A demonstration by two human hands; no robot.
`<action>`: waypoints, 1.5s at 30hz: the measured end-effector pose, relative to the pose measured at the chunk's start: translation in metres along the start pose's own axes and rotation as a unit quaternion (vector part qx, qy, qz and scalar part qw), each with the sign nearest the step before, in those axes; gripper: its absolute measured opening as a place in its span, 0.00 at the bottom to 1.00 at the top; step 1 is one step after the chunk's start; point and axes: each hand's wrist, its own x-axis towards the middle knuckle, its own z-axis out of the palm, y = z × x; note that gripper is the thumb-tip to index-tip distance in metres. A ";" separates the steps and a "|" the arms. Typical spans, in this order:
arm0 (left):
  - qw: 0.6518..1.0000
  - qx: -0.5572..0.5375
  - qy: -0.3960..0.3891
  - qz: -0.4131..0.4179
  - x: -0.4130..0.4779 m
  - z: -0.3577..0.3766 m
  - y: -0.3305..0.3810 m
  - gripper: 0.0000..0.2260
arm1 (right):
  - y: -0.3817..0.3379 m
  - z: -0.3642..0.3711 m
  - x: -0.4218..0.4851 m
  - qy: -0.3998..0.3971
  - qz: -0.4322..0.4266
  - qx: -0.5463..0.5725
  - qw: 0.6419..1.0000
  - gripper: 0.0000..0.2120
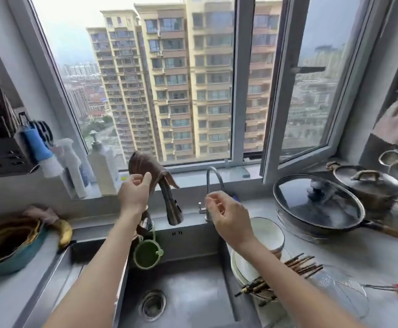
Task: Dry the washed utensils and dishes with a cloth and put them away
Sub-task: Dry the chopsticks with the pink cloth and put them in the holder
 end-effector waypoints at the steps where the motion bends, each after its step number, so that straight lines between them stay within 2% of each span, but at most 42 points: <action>1: 1.000 -0.017 0.003 -0.012 0.016 0.003 -0.002 0.23 | -0.001 0.013 0.013 0.000 0.001 0.004 1.000 0.16; 3: 0.998 -0.053 -0.004 -0.029 0.048 0.009 -0.005 0.34 | -0.004 0.036 0.037 -0.001 -0.011 -0.001 1.000 0.18; 5: 0.996 -0.071 -0.012 -0.042 0.077 0.018 -0.010 0.36 | -0.004 0.059 0.056 -0.017 -0.025 -0.004 1.000 0.19; 9: 0.997 -0.067 -0.006 -0.034 0.105 0.025 -0.012 0.31 | 0.004 0.090 0.081 -0.047 -0.049 -0.022 0.997 0.22; 12: 0.999 -0.046 -0.001 -0.007 0.094 0.014 -0.006 0.17 | 0.005 0.101 0.094 -0.053 -0.028 -0.002 0.998 0.28; 13: 0.999 -0.036 -0.021 0.013 0.085 0.008 -0.004 0.14 | 0.004 0.103 0.096 -0.061 -0.024 0.013 0.998 0.31; 15: 0.992 -0.015 -0.114 0.061 0.056 -0.001 0.005 0.13 | 0.001 0.102 0.095 -0.094 -0.024 0.062 0.993 0.37; 19: 0.947 0.044 -0.292 0.129 0.014 -0.007 0.026 0.17 | 0.008 0.080 0.069 -0.164 0.008 0.218 0.962 0.43; 22: 0.901 0.083 -0.407 0.130 -0.009 0.008 0.035 0.15 | 0.027 0.058 0.033 -0.136 0.076 0.327 0.932 0.35; 24: 0.873 0.115 -0.451 0.145 -0.029 0.031 0.036 0.14 | 0.040 0.037 0.005 -0.077 0.111 0.329 0.935 0.26; 26: 0.861 0.085 -0.478 0.150 -0.050 0.054 0.036 0.11 | 0.055 0.010 -0.020 -0.028 0.149 0.306 0.940 0.19; 27: 0.864 0.054 -0.480 0.142 -0.061 0.067 0.033 0.10 | 0.065 -0.007 -0.031 -0.004 0.171 0.292 0.941 0.17; 29: 0.893 0.024 -0.428 0.138 -0.081 0.094 0.023 0.07 | 0.086 -0.044 -0.049 0.038 0.199 0.258 0.945 0.16; 31: 0.918 0.054 -0.358 0.164 -0.100 0.118 0.002 0.04 | 0.105 -0.080 -0.061 0.069 0.214 0.209 0.952 0.16; 32: 0.915 0.087 -0.353 0.174 -0.114 0.132 -0.012 0.03 | 0.117 -0.098 -0.067 0.079 0.222 0.185 0.954 0.17; 38: 0.825 0.342 -0.405 0.193 -0.175 0.198 -0.102 0.15 | 0.171 -0.156 -0.095 0.118 0.294 0.083 0.945 0.18; 41: 0.787 0.407 -0.402 0.232 -0.195 0.221 -0.122 0.18 | 0.185 -0.159 -0.106 0.127 0.322 0.074 0.935 0.18; 42: 0.763 0.436 -0.407 0.249 -0.201 0.227 -0.128 0.20 | 0.188 -0.158 -0.108 0.129 0.326 0.077 0.933 0.18; 45: 0.745 0.485 -0.361 0.283 -0.216 0.244 -0.144 0.29 | 0.196 -0.156 -0.116 0.126 0.340 0.087 0.928 0.18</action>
